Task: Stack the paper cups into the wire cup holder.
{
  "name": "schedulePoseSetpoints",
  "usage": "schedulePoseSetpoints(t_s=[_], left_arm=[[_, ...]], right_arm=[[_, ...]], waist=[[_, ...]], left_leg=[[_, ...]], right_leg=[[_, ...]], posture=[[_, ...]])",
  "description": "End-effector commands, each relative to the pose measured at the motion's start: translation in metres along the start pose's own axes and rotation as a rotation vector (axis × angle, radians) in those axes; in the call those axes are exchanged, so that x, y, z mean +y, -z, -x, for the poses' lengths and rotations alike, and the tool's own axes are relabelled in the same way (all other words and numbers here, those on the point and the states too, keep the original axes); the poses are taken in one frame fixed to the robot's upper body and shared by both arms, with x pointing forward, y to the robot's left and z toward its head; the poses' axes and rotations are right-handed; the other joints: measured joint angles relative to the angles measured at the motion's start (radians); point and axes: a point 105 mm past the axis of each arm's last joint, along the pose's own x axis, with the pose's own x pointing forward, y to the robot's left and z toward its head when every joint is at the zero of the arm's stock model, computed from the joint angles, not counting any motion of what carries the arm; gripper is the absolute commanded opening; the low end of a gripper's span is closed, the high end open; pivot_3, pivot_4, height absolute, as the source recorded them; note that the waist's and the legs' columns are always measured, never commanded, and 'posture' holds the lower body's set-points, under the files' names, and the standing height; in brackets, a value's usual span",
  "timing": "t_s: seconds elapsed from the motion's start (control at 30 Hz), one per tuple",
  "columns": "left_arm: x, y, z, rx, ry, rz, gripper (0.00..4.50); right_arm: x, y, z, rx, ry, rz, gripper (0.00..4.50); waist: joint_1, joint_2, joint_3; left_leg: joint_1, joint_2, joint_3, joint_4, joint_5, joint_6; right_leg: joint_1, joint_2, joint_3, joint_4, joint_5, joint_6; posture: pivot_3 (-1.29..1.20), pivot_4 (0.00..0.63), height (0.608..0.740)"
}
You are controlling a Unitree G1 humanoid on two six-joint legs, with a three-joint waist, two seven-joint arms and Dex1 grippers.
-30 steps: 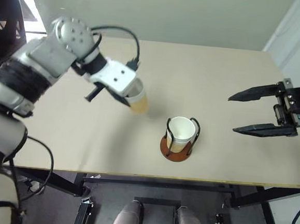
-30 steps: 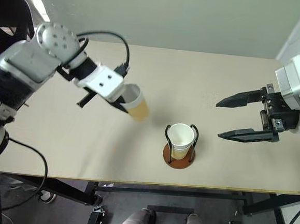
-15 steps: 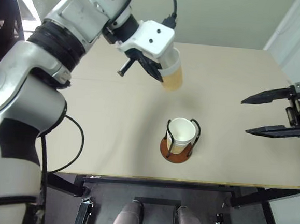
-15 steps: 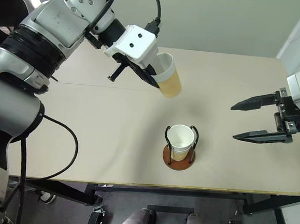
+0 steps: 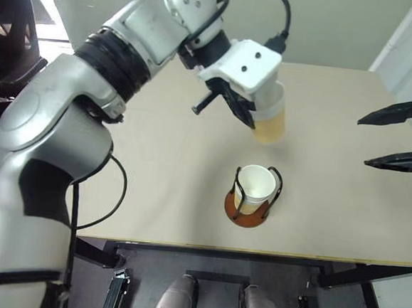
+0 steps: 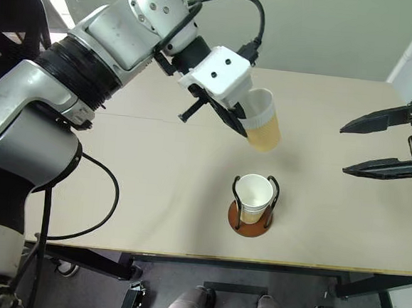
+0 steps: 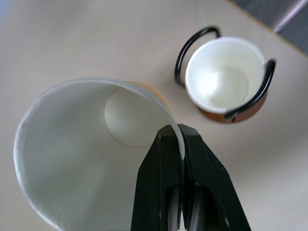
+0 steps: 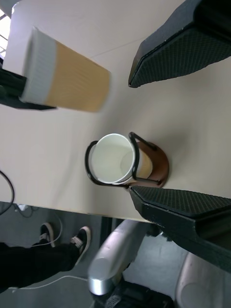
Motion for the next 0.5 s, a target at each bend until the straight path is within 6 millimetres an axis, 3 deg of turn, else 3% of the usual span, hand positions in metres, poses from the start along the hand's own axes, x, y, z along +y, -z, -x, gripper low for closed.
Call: schedulePoseSetpoints(t_s=[0.03,0.17,0.5], left_arm=[[0.003,-0.016,0.001,-0.012,0.035,-0.061,0.01],[-0.001,-0.021,-0.014,-0.043,0.087,-0.087,0.01],[-0.008,-0.006,-0.028,0.027,0.133,-0.144,0.01]], right_arm=[[0.001,-0.013,0.010,-0.011,0.027,0.028,3.29],[0.001,-0.015,0.014,-0.018,0.036,0.009,3.29],[0.000,-0.021,0.019,-0.014,0.055,-0.012,3.29]], waist=[[0.000,0.000,0.000],[0.001,0.000,0.000],[0.001,0.000,0.000]], left_leg=[[0.000,0.001,-0.001,0.001,0.000,0.000],[0.000,0.000,-0.002,0.006,-0.001,0.001],[0.002,0.000,-0.002,0.009,-0.002,0.001]], right_leg=[[0.001,-0.002,0.001,0.000,0.000,0.000],[0.003,-0.001,0.000,0.001,0.001,0.001],[0.006,0.000,0.000,0.001,0.001,0.000]], posture=[[0.00,0.150,0.740],[0.00,0.150,0.740],[0.00,0.150,0.740]])
